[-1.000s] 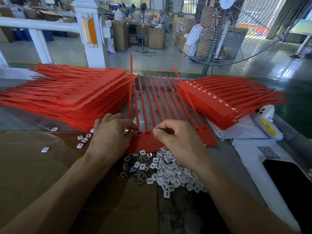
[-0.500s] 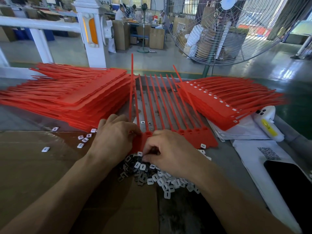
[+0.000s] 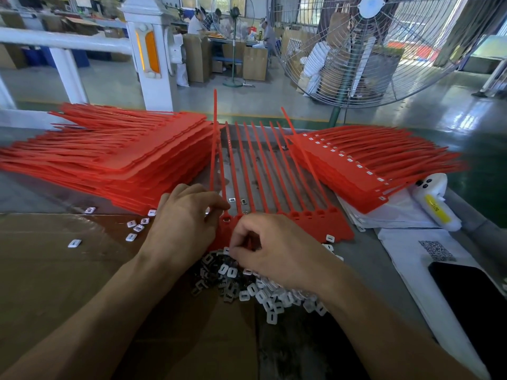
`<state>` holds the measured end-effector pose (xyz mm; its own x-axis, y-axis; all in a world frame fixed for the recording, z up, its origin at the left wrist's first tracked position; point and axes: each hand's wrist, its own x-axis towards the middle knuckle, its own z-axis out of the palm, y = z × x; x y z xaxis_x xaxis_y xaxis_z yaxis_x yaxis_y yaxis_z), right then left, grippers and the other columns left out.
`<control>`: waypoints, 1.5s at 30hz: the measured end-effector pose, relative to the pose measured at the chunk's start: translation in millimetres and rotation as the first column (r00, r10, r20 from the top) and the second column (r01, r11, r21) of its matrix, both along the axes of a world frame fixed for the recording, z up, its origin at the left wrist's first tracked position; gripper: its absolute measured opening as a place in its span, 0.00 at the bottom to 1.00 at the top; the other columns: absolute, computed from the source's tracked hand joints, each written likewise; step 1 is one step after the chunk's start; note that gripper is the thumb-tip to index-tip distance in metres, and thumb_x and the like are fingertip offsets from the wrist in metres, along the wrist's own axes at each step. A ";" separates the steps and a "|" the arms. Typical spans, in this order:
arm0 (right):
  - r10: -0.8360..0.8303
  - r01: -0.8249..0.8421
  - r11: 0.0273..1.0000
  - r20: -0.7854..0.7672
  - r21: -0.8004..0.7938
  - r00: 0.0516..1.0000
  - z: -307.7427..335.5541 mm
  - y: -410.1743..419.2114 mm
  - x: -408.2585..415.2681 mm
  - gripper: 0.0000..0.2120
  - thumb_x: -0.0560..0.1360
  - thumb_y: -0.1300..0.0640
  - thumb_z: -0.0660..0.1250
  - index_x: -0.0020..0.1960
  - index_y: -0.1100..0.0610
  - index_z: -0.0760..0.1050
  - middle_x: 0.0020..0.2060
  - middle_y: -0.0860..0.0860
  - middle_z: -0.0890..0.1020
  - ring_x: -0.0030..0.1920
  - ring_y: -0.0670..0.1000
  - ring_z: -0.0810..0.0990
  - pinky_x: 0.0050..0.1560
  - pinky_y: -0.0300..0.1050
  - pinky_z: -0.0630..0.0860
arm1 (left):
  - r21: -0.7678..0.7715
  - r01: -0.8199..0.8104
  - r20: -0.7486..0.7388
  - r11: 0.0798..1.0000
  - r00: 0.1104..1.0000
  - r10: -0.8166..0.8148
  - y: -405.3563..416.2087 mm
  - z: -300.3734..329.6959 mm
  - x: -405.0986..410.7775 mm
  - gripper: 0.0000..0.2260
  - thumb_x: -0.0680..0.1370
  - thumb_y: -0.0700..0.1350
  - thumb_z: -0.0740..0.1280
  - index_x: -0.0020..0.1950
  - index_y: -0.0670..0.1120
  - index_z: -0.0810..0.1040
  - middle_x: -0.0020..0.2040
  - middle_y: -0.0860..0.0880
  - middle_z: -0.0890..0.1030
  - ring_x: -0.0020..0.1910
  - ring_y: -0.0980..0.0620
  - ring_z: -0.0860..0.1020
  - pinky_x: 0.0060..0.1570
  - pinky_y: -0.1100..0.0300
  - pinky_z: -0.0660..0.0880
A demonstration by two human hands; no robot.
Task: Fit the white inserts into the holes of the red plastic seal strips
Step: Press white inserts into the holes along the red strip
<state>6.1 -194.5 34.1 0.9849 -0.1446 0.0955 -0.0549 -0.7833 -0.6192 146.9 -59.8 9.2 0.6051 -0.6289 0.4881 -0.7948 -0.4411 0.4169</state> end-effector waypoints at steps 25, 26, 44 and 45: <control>-0.373 0.220 0.745 0.119 0.630 0.920 -7.0 -13.9 5.2 0.03 0.80 0.56 0.72 0.50 0.49 0.83 0.35 0.44 0.84 0.36 0.42 0.82 0.39 0.35 0.78 | -0.155 0.267 0.048 0.951 0.964 -0.262 -3.5 5.1 -12.8 0.08 0.76 0.57 0.70 0.52 0.57 0.80 0.46 0.63 0.78 0.49 0.59 0.76 0.50 0.65 0.70; -0.368 0.216 0.740 0.115 0.637 0.923 -6.7 -13.9 5.0 0.02 0.80 0.56 0.72 0.50 0.50 0.83 0.35 0.45 0.84 0.35 0.42 0.82 0.39 0.35 0.78 | -0.159 0.271 0.066 0.949 0.962 -0.263 -3.7 6.1 -13.0 0.09 0.76 0.57 0.69 0.52 0.56 0.81 0.46 0.62 0.78 0.49 0.58 0.76 0.50 0.63 0.71; -0.246 0.108 0.503 0.022 0.858 0.969 -3.6 -17.5 6.9 0.12 0.75 0.53 0.73 0.53 0.59 0.84 0.41 0.53 0.84 0.40 0.50 0.81 0.36 0.42 0.77 | -0.204 0.298 0.167 0.933 0.949 -0.266 -4.7 12.0 -15.7 0.08 0.76 0.50 0.73 0.52 0.48 0.82 0.46 0.57 0.79 0.48 0.56 0.76 0.48 0.64 0.73; -0.229 0.087 0.469 0.026 0.879 0.973 -3.7 -18.0 7.4 0.13 0.73 0.53 0.73 0.53 0.60 0.84 0.41 0.53 0.83 0.40 0.49 0.81 0.36 0.41 0.77 | -0.211 0.300 0.159 0.930 0.950 -0.270 -4.3 12.4 -16.3 0.08 0.76 0.50 0.73 0.52 0.49 0.82 0.46 0.58 0.79 0.47 0.58 0.75 0.48 0.67 0.71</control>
<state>13.5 -212.6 30.4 0.9255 -0.3745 -0.0561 0.0106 0.1738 -0.9847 130.5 -64.1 21.6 0.3413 -0.6276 0.6997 -0.9251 -0.0925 0.3682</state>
